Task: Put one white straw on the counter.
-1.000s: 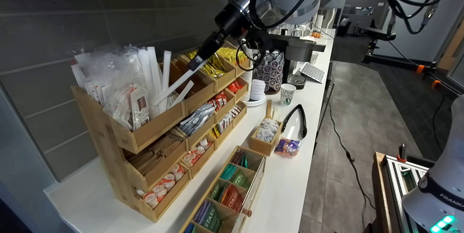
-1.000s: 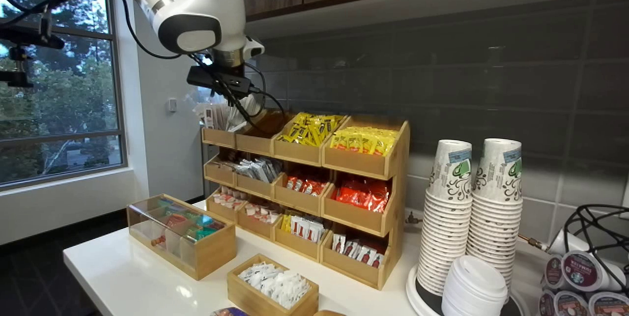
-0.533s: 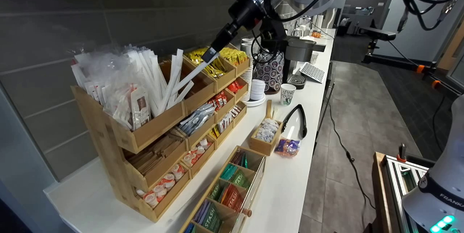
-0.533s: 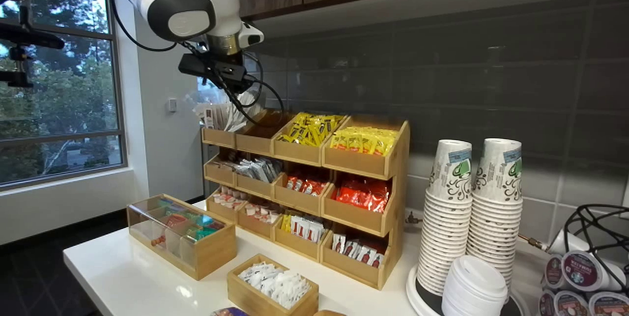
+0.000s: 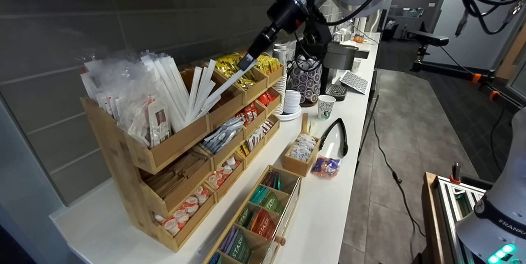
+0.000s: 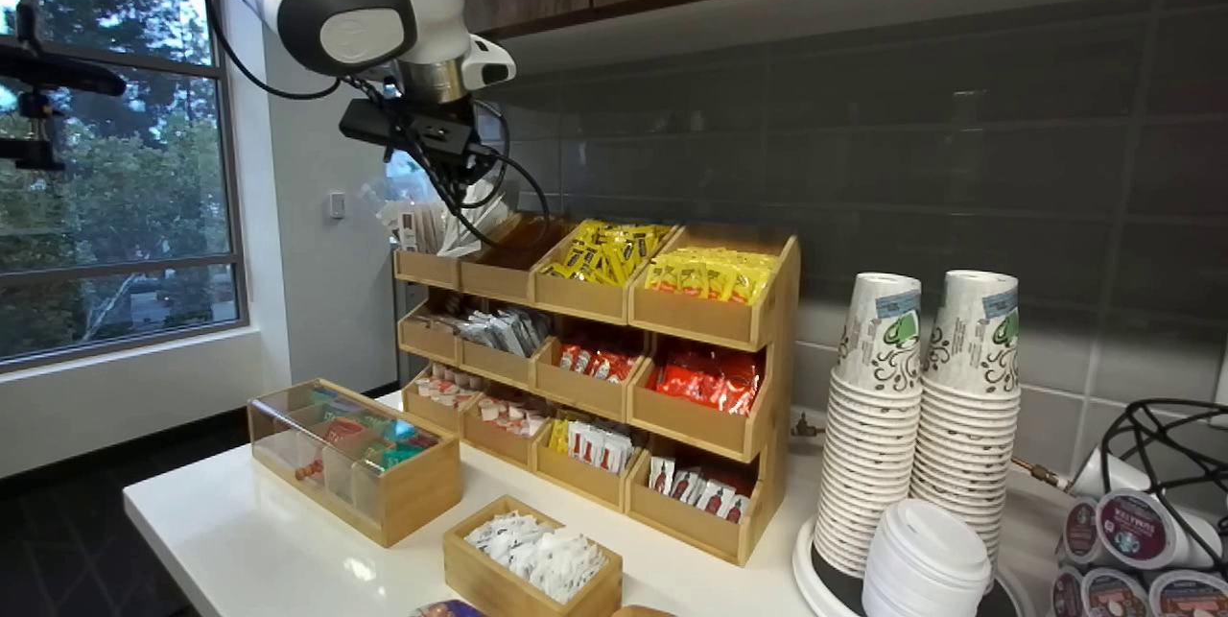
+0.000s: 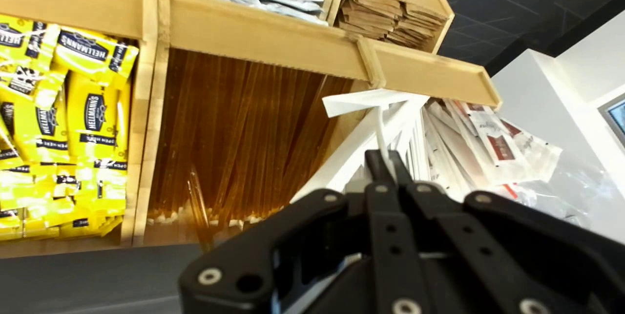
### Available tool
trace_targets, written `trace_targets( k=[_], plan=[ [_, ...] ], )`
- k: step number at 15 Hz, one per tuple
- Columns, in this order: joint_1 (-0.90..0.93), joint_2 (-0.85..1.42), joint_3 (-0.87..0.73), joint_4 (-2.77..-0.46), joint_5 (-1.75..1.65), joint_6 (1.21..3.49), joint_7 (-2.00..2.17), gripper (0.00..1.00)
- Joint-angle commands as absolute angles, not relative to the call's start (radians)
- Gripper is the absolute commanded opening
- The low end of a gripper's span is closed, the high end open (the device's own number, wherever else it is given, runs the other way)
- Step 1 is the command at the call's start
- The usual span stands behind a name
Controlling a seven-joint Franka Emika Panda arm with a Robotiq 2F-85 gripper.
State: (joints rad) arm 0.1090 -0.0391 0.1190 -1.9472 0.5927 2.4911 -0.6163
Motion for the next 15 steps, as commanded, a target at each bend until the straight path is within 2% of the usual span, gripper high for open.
trace_targets(
  k=[1,15],
  plan=[
    [0.112,-0.095,0.105,-1.977,0.573,2.468,-0.576,0.01],
    [0.123,-0.177,0.087,-2.040,0.576,2.517,-0.581,0.01]
  ],
)
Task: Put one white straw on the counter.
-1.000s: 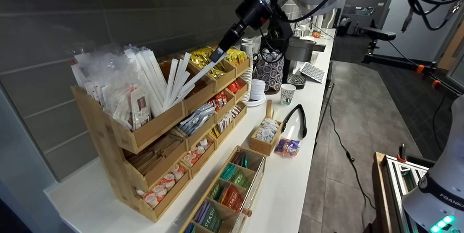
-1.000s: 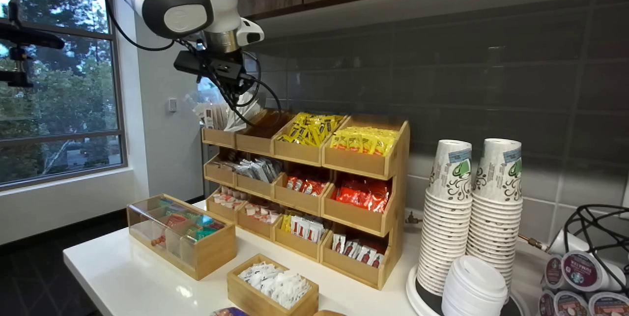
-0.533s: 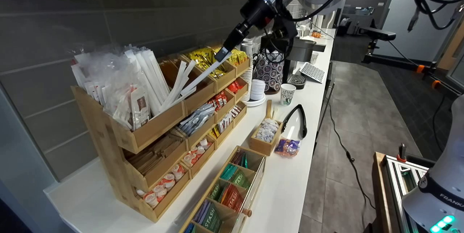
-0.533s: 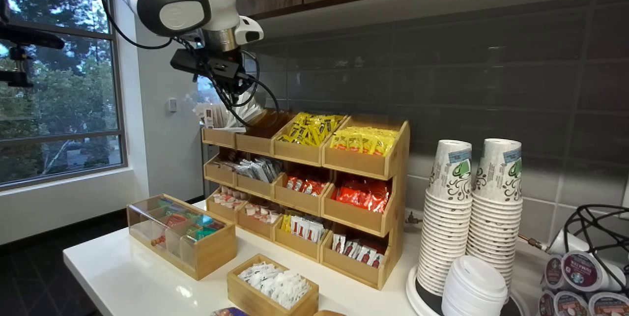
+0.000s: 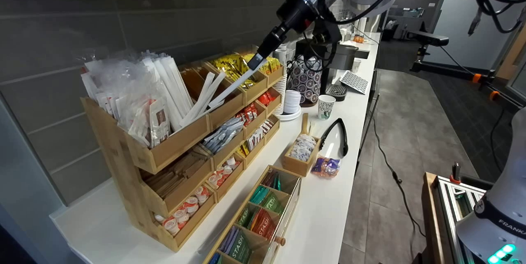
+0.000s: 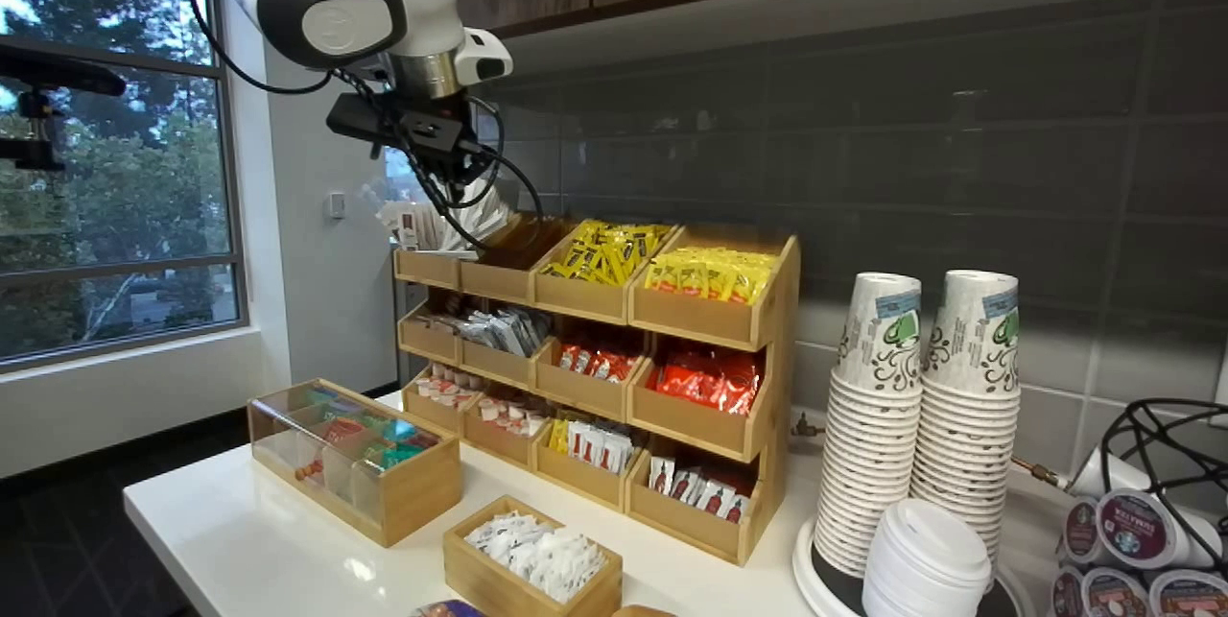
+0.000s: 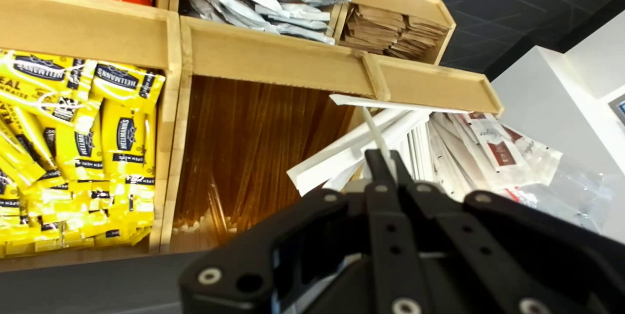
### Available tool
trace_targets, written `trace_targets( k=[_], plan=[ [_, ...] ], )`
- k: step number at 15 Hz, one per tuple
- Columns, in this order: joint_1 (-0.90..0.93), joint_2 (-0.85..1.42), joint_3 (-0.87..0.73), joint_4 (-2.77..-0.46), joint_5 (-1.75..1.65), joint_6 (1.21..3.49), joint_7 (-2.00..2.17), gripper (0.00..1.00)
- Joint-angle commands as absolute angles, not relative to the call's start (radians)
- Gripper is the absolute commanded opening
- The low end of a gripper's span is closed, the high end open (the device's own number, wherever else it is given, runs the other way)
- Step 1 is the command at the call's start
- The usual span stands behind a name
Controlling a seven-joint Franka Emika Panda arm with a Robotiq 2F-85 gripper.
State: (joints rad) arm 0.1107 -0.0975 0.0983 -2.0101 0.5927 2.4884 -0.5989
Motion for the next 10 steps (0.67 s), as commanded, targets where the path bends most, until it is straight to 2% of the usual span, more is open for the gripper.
trace_targets(
  k=[1,10],
  plan=[
    [0.124,-0.184,0.087,-2.049,0.574,2.535,-0.581,0.01],
    [0.154,-0.266,0.062,-2.059,0.530,2.671,-0.546,0.01]
  ],
)
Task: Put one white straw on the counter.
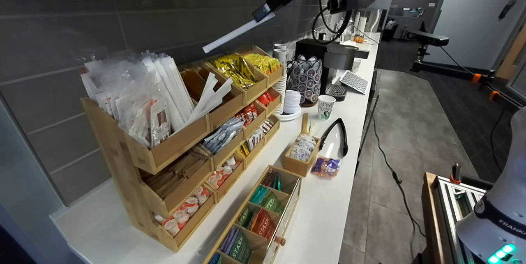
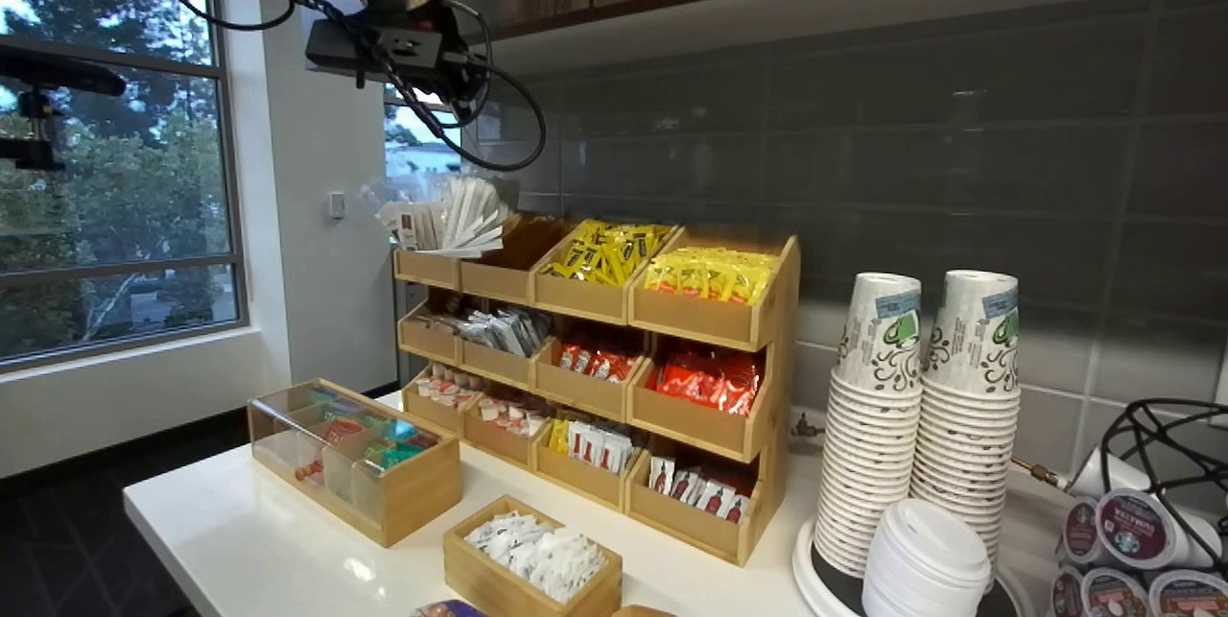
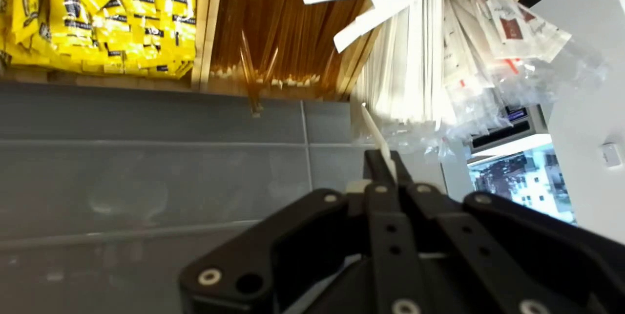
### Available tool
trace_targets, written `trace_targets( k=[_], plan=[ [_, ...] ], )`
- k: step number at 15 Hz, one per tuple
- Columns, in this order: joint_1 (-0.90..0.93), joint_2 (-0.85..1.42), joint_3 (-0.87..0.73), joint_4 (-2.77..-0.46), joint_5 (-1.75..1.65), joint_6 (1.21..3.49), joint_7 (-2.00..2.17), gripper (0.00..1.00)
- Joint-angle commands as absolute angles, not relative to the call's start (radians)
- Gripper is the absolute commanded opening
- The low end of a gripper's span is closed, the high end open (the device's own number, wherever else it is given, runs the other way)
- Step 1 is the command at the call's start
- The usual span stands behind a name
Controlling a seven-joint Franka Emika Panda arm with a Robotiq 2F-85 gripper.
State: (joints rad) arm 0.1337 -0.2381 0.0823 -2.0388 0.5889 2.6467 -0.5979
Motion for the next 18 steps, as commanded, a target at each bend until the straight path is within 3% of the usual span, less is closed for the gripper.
trace_targets(
  k=[1,18],
  plan=[
    [0.141,-0.271,0.067,-2.063,0.484,2.660,-0.503,0.01],
    [0.017,-0.438,0.105,-2.217,0.005,2.490,0.087,0.01]
  ],
)
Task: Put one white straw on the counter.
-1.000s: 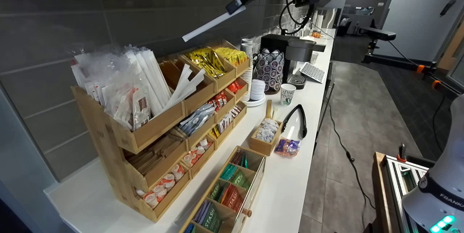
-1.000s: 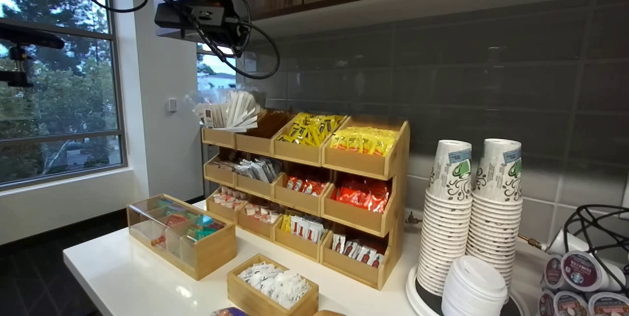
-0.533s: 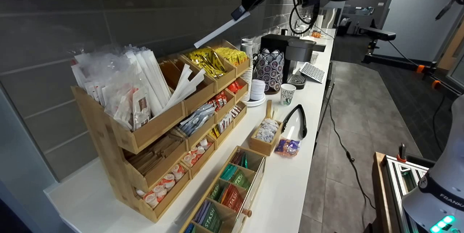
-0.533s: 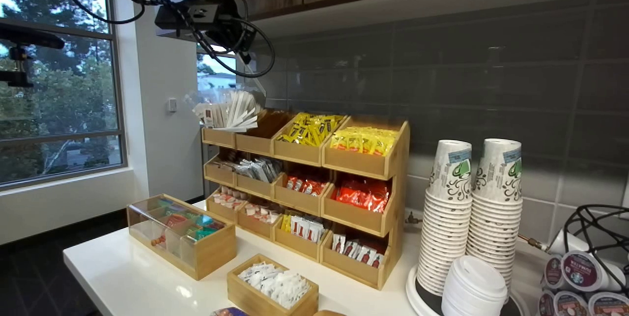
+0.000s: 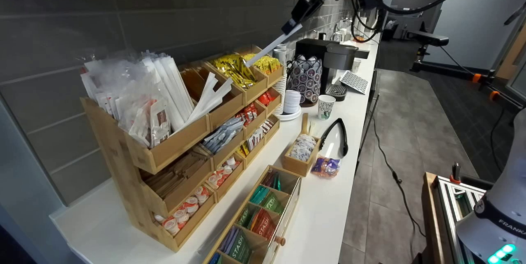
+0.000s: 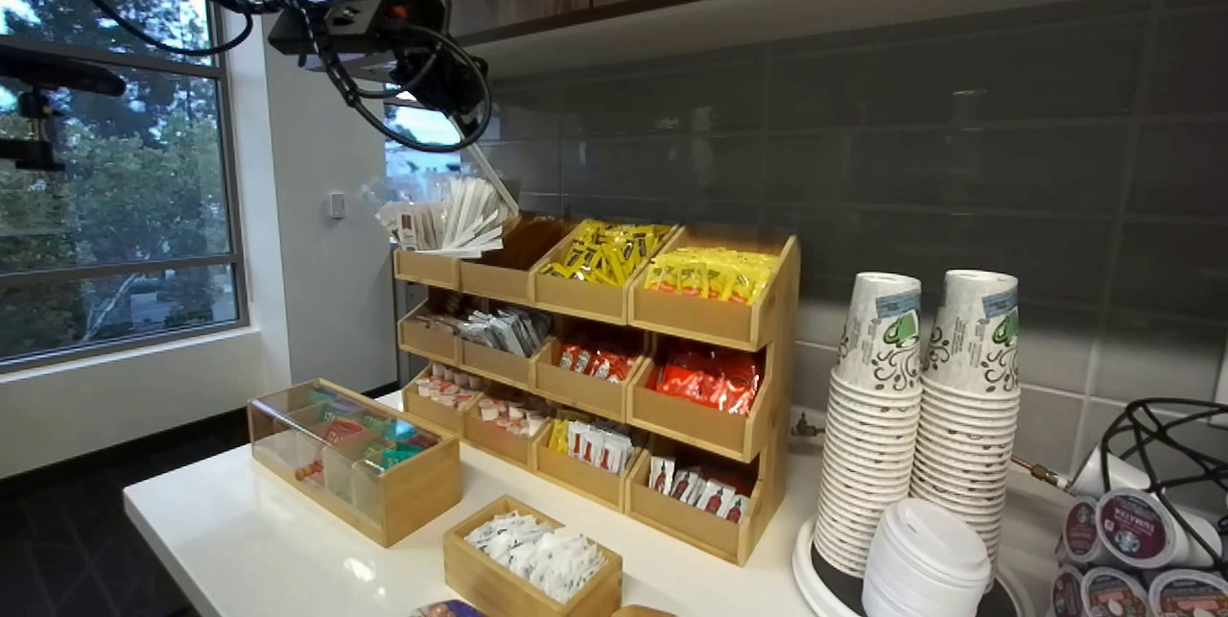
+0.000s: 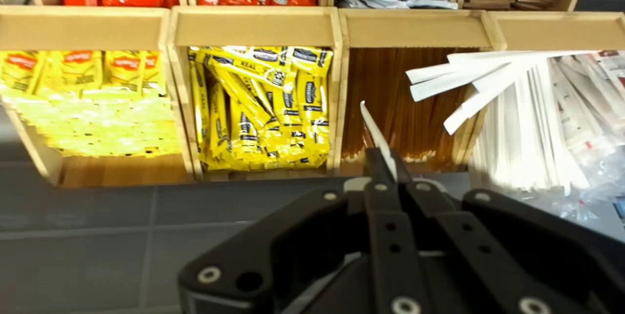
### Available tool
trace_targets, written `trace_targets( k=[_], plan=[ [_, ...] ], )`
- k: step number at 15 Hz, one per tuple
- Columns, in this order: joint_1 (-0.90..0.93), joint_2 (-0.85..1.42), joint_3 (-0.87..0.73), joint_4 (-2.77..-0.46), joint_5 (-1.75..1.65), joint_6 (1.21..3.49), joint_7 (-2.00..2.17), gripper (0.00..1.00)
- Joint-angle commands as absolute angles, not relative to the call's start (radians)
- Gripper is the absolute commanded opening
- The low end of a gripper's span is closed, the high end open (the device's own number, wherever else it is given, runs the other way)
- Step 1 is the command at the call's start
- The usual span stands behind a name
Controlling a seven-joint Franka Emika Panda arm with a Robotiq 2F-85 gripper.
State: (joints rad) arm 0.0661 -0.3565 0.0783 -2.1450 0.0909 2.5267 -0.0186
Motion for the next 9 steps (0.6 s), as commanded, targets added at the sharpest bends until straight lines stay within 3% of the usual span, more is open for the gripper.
trace_targets(
  k=[1,9],
  plan=[
    [0.004,-0.452,0.108,-2.231,-0.017,2.479,0.110,0.01],
    [-0.014,-0.507,0.083,-2.296,-0.021,2.251,0.173,0.01]
  ],
)
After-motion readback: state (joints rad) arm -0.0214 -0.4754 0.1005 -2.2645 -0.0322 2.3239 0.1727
